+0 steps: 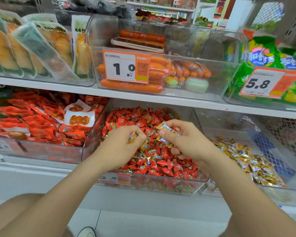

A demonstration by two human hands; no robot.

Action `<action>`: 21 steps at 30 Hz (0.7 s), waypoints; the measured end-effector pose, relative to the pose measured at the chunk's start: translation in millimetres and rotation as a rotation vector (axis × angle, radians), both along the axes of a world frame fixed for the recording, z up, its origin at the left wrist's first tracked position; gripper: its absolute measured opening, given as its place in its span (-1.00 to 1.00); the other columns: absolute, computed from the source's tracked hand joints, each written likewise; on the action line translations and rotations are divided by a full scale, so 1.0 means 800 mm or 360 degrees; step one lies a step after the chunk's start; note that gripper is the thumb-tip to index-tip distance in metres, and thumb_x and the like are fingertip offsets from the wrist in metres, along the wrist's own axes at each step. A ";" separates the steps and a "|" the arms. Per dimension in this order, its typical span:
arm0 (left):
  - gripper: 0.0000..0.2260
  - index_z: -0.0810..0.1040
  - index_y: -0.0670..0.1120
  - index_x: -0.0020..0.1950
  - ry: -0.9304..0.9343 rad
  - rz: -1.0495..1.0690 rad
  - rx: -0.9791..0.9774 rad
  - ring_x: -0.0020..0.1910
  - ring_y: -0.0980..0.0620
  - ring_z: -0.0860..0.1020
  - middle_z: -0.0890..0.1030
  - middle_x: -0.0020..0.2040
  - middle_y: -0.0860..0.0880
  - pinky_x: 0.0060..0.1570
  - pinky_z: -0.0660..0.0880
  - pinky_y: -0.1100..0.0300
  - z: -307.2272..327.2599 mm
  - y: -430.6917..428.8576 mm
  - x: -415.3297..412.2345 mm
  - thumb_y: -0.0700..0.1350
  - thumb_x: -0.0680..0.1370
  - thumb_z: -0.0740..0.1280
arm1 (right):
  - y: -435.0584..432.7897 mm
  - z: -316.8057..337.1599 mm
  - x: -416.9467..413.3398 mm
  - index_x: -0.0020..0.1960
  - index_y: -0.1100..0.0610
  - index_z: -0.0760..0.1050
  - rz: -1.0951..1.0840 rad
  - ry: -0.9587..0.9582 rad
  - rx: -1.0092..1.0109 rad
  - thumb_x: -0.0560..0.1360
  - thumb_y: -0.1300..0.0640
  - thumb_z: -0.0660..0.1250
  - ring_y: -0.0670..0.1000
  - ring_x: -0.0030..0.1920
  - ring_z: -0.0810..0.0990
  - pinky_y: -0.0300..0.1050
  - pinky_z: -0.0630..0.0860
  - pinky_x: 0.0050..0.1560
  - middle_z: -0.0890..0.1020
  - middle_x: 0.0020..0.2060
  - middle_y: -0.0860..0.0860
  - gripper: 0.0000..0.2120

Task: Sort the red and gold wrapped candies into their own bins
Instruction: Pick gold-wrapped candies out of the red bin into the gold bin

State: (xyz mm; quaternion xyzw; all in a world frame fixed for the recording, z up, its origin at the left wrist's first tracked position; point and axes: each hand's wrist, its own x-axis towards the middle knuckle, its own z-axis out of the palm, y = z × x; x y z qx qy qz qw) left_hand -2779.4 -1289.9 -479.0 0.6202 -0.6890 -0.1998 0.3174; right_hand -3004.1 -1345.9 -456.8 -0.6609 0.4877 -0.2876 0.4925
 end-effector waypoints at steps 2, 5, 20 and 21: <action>-0.81 0.61 0.11 -0.05 0.0091 0.0022 0.0025 -0.41 0.11 0.56 0.69 -0.23 0.05 -0.39 0.43 0.27 0.001 0.000 -0.011 0.11 0.69 0.28 | 0.008 0.009 -0.013 0.19 -0.07 0.57 -0.0006 -0.0015 0.0017 0.62 -0.03 0.45 -0.05 -0.50 0.41 -0.22 0.34 -0.48 0.44 -0.43 -0.12 -0.83; -0.78 0.59 0.08 -0.12 0.0241 0.0012 0.0044 -0.55 0.15 0.39 0.65 -0.31 0.00 -0.50 0.29 0.35 0.006 0.001 -0.034 0.08 0.69 0.28 | 0.017 0.023 -0.046 0.21 0.03 0.59 -0.0036 -0.0169 0.0107 0.63 0.02 0.43 -0.02 -0.46 0.32 -0.24 0.25 -0.49 0.36 -0.26 0.09 -0.81; -0.86 0.65 0.06 -0.04 0.0211 -0.0504 -0.0047 -0.42 0.25 0.51 0.59 -0.34 0.17 -0.42 0.33 0.40 0.051 -0.040 -0.310 0.01 0.65 0.32 | -0.009 -0.044 -0.292 0.36 -0.18 0.54 -0.0308 0.0852 -0.0464 0.70 0.10 0.22 -0.12 -0.05 0.65 -0.01 0.57 0.15 0.69 0.11 -0.15 -0.69; -0.87 0.66 0.06 -0.03 0.0179 -0.0449 -0.0025 -0.39 0.24 0.53 0.58 -0.32 0.18 -0.41 0.36 0.40 0.044 -0.053 -0.330 0.00 0.64 0.33 | -0.007 -0.044 -0.302 0.34 -0.16 0.58 -0.0408 0.0794 -0.0501 0.68 0.16 0.23 -0.13 -0.01 0.65 -0.06 0.55 0.16 0.69 0.13 -0.15 -0.67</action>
